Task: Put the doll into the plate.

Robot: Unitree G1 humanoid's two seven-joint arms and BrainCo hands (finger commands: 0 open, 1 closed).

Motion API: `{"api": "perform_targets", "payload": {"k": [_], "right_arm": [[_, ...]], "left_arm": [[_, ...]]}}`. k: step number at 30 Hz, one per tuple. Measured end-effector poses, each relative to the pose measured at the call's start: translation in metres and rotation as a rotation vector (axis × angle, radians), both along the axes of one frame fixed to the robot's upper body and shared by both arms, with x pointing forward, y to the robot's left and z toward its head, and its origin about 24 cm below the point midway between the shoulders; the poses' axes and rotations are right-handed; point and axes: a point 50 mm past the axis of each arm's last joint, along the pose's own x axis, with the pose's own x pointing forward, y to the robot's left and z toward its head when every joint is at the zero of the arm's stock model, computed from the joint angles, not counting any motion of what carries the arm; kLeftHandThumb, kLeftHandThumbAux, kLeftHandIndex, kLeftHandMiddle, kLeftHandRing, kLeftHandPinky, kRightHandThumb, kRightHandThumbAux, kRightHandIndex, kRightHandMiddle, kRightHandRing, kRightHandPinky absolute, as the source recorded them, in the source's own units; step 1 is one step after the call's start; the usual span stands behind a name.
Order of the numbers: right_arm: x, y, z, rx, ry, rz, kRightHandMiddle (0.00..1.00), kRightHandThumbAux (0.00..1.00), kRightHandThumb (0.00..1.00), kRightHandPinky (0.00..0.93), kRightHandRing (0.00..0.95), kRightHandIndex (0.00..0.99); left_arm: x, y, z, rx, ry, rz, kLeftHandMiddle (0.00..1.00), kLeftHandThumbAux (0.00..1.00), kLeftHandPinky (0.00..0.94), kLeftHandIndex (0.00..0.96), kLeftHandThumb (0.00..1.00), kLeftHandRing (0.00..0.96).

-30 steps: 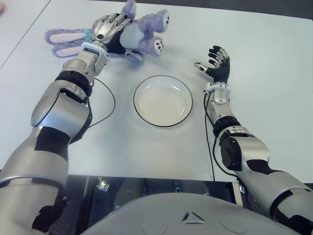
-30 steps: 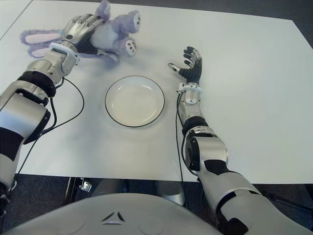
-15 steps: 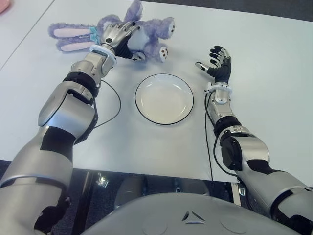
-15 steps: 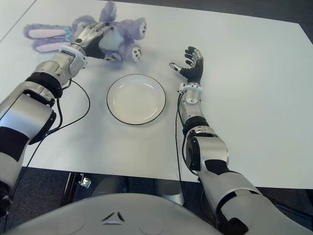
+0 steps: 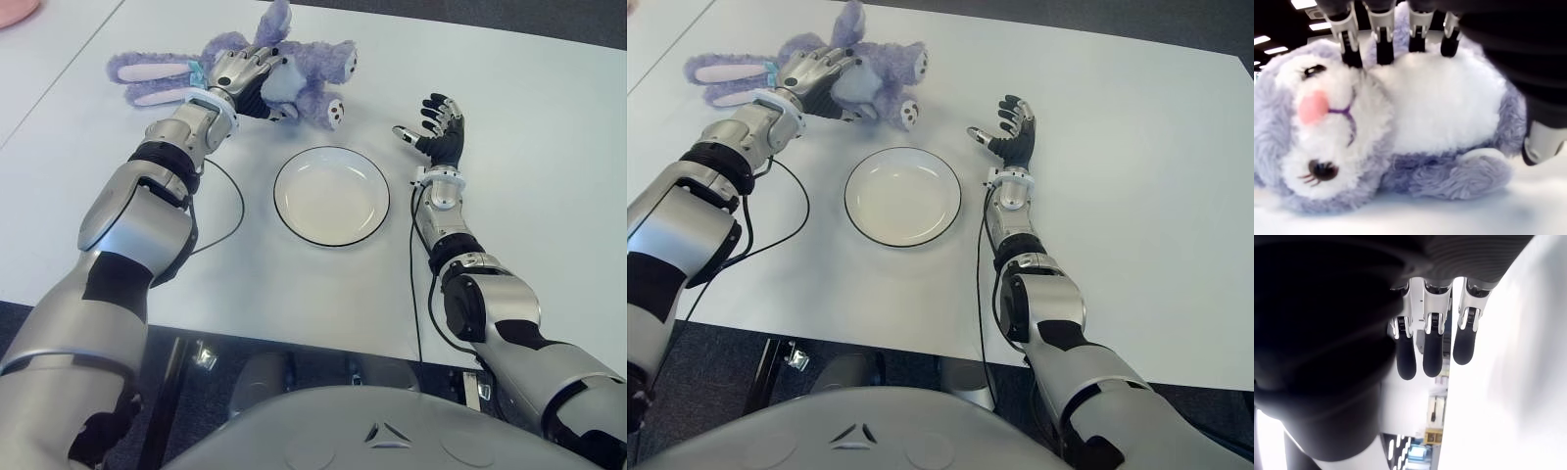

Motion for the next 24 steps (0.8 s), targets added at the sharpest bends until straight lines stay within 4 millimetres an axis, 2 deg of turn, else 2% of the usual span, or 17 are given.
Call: {"api": "perform_targets", "payload": {"k": [7,18,21,24], "right_arm": [[-0.0009,-0.0009,-0.0017,-0.001,0.005,-0.003,0.285,0.998,0.006,0.258,0.256,0.237],[-0.0011,-0.0006,-0.0020,-0.002,0.005,-0.002,0.283,0.995,0.000,0.253,0.255,0.236],[-0.0011,-0.0006,-0.0020,-0.002,0.005,-0.002,0.285,0.997,0.004,0.256,0.256,0.240],[-0.0011,-0.0006,-0.0020,-0.002,0.005,-0.002,0.287,0.998,0.017,0.263,0.259,0.244]], "left_arm": [[-0.0001,-0.0029,-0.0002,-0.021,0.010,-0.010,0.000,0.533,0.191,0.149,0.176,0.063],[0.0003,-0.0049,0.0018,-0.073,0.011,-0.009,0.013,0.558,0.220,0.195,0.180,0.086],[0.0004,-0.0059,0.0020,-0.084,0.010,-0.009,0.062,0.573,0.274,0.218,0.194,0.130],[0.0006,-0.0071,0.0027,-0.100,0.008,-0.008,0.172,0.598,0.351,0.263,0.237,0.232]]}}
